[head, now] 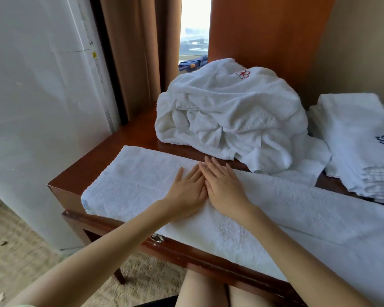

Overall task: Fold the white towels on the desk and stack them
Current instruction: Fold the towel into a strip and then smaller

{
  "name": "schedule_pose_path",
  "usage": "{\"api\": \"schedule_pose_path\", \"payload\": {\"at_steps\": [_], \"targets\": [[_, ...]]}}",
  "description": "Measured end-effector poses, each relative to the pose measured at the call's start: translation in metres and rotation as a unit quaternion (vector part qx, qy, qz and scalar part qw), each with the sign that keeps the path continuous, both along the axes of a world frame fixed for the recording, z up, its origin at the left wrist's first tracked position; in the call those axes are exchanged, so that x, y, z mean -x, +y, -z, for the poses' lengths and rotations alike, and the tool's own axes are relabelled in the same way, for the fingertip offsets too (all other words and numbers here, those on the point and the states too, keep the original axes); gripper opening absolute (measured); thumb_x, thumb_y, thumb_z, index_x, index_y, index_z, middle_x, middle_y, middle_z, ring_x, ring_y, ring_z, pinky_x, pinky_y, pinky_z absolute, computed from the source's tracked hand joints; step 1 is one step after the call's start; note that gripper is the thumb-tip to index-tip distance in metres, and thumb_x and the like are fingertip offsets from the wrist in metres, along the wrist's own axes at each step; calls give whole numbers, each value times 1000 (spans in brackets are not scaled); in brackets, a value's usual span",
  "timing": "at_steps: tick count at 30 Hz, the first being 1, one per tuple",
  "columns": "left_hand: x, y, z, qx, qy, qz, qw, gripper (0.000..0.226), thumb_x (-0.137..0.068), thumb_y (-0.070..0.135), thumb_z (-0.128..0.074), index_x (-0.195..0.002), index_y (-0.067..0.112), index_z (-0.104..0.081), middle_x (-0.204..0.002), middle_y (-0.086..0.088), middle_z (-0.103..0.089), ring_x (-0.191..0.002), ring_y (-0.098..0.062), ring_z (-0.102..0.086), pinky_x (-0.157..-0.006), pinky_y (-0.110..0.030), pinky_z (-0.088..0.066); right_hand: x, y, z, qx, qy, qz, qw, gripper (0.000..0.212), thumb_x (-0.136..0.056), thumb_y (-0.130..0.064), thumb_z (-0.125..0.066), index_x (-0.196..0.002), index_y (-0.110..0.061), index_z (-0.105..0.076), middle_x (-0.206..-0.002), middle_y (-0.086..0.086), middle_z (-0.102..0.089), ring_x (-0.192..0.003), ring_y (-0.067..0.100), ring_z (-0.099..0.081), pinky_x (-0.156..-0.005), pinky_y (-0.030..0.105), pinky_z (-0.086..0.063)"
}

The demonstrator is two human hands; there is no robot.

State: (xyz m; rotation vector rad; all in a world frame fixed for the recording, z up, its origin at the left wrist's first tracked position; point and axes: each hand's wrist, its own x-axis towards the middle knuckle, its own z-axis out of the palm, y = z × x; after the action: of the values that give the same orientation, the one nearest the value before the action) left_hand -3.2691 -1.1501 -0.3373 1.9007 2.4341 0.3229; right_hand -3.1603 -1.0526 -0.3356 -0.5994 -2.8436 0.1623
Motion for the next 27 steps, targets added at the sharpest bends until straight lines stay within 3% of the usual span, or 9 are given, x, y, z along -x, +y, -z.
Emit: {"api": "schedule_pose_path", "payload": {"at_steps": [5, 10, 14, 18, 23, 27], "targets": [[-2, -1, 2, 11, -28, -28, 999, 57, -102, 31, -25, -155, 28, -5, -162, 9, 2, -149, -15, 9, -120, -41, 8, -50, 16, 13, 60, -53, 44, 996, 59, -102, -51, -20, -155, -28, -6, -162, -9, 6, -147, 5, 10, -118, 32, 8], [-26, 19, -17, 89, 38, -79, 992, 61, -99, 30, -30, -155, 23, -7, -163, 0, -1, -149, -32, 0, -118, -55, 2, -119, 37, 14, 61, -53, 141, 987, 65, -97, -61, -15, -154, -32, -3, -162, -9, 9, -147, 6, 12, -118, 32, 9], [-79, 43, -28, 50, 63, 54, 995, 56, -101, 25, -35, -154, 29, -17, -163, 2, 1, -149, -24, 2, -120, -52, -1, -173, 51, 11, 65, -44, 225, 971, 67, -97, -62, -18, -155, -30, -5, -162, -5, 8, -148, 11, 10, -118, 35, 7], [-151, 74, -22, 8, 32, 201, 979, 52, -105, 36, -26, -154, 32, -10, -162, 8, 1, -149, -14, 2, -120, -44, 2, -220, 67, 10, 78, -46, 277, 957, 69, -97, -62, -20, -155, -28, -7, -163, -3, 4, -149, 13, 5, -119, 38, 4], [-196, 95, 1, 12, 12, 191, 982, 55, -103, 48, -19, -153, 37, -1, -161, 12, 6, -148, -10, 9, -119, -40, 9, -282, 99, 11, 83, -52, 329, 939, 65, -98, -61, -19, -155, -31, -7, -163, -7, 5, -149, 9, 6, -119, 37, 3], [-194, 95, 7, -8, -11, 194, 981, 56, -100, 53, -23, -152, 42, -4, -159, 17, 4, -148, -7, 7, -119, -37, 9, -311, 119, 8, 126, -38, 278, 952, 60, -100, -56, -25, -154, -34, -9, -162, -11, 4, -148, 5, 6, -119, 36, 3]]}}
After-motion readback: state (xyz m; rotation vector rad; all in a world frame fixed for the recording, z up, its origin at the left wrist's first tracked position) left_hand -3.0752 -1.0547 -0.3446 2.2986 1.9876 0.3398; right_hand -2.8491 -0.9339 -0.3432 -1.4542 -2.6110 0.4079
